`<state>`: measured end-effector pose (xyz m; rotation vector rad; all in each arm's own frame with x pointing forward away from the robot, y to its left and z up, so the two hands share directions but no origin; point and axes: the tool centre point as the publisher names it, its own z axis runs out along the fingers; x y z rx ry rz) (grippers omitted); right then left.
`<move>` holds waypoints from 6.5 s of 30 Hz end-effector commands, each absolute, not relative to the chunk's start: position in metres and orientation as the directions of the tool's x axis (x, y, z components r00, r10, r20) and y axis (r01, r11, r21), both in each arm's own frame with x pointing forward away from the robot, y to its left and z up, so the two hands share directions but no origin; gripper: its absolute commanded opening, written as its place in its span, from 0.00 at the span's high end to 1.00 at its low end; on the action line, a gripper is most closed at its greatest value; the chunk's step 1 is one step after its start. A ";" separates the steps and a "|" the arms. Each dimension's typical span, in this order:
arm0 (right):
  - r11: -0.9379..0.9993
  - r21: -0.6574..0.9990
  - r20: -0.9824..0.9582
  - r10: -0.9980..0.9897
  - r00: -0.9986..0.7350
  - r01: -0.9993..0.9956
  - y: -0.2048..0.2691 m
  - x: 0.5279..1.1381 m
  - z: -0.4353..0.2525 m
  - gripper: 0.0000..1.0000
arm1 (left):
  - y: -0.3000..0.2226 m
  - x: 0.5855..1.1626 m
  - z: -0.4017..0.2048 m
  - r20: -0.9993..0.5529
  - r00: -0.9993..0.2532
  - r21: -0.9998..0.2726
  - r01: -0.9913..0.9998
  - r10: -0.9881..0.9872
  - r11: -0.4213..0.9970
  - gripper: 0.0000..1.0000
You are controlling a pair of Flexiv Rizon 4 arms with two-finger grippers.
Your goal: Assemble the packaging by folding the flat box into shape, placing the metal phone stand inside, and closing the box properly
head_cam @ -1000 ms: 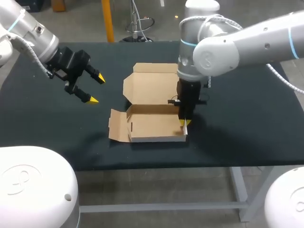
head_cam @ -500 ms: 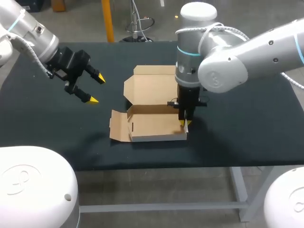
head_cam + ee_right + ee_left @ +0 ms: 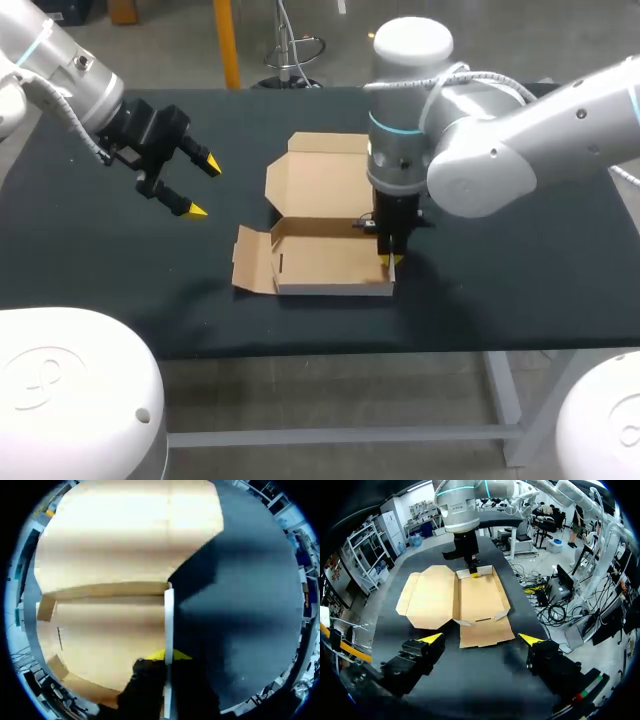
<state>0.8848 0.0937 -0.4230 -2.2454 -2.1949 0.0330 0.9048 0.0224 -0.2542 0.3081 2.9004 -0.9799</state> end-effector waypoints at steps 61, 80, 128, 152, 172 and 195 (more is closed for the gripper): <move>0.018 -0.041 0.044 0.999 -0.016 0.999 0.103 0.889 -0.414 1.00 | 0.023 0.904 -0.253 -0.123 -0.978 -0.590 0.208 0.169 0.780 0.00; 0.001 -0.044 0.022 1.000 0.000 0.999 0.104 0.887 -0.420 1.00 | 0.023 0.904 -0.253 -0.123 -0.978 -0.590 0.208 0.169 0.780 0.00; 0.001 -0.038 0.028 1.000 0.000 0.999 0.104 0.887 -0.418 1.00 | 0.010 0.854 -0.281 0.256 -0.254 -0.431 -0.894 -0.933 0.125 0.00; 0.001 -0.038 0.028 1.000 0.000 0.999 0.104 0.887 -0.418 1.00 | 0.033 0.891 -0.323 0.529 -0.162 -0.177 -0.981 -0.833 0.078 0.00; 0.001 -0.038 0.028 1.000 0.000 0.999 0.104 0.887 -0.418 1.00 | 0.011 0.882 -0.378 0.621 -0.188 -0.128 -0.982 -0.761 0.137 0.21; 0.001 -0.038 0.028 1.000 0.000 0.999 0.104 0.887 -0.418 1.00 | -0.029 0.879 -0.386 0.610 -0.118 -0.107 -0.992 -0.784 0.066 1.00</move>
